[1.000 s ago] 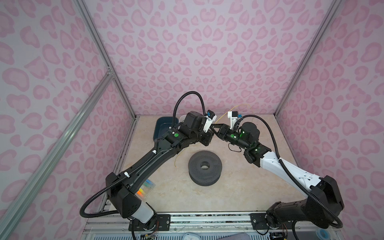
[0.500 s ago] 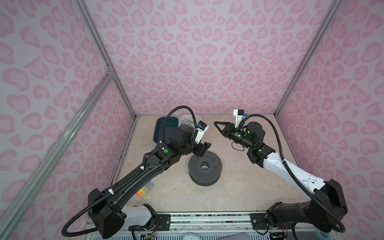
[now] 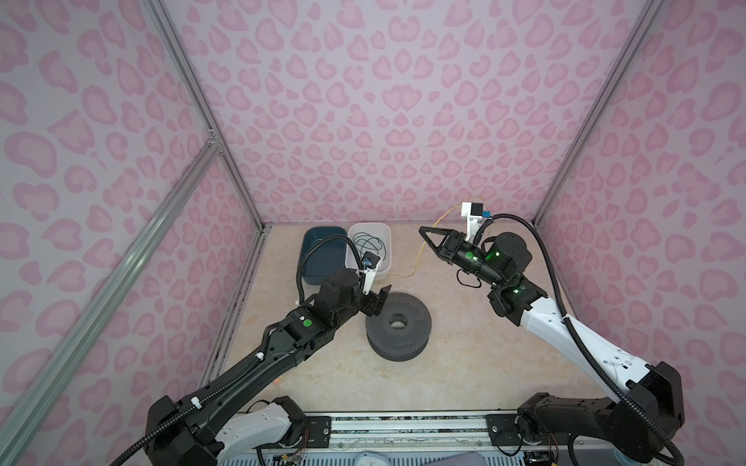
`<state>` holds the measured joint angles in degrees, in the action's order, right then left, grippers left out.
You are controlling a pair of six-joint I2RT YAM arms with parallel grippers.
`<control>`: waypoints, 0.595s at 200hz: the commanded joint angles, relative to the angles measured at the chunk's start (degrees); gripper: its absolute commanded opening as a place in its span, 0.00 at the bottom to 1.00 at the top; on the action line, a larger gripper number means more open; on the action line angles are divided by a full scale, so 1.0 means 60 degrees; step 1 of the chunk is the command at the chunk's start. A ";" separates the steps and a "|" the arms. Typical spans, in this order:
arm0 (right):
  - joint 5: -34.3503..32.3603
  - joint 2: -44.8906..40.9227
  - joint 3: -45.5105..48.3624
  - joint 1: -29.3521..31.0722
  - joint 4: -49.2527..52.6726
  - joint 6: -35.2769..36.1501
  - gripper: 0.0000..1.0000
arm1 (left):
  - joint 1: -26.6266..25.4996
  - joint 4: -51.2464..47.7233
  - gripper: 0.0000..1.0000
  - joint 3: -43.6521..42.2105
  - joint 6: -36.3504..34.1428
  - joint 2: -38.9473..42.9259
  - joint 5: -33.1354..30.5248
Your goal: Wrap the cables
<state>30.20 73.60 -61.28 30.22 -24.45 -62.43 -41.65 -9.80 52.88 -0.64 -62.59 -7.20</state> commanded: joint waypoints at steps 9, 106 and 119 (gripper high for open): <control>0.0602 -0.0058 -0.0074 0.0008 -0.0435 -0.0593 0.00 | -0.0042 0.1170 0.90 -0.0326 -0.0367 0.0216 0.1208; 0.1088 -0.0062 -0.0001 0.0168 -0.1212 -0.1522 0.00 | -0.0464 0.3878 0.88 -0.1182 -0.2974 -0.0598 0.1021; 0.1159 -0.0094 0.0017 0.0164 -0.1238 -0.1589 0.00 | -0.0458 0.4029 0.85 -0.1113 -0.3153 -0.0888 0.0615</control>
<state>35.64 72.99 -61.47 31.14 -28.60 -70.26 -44.42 9.32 45.12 -14.63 -65.56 -0.49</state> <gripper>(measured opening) 0.049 0.873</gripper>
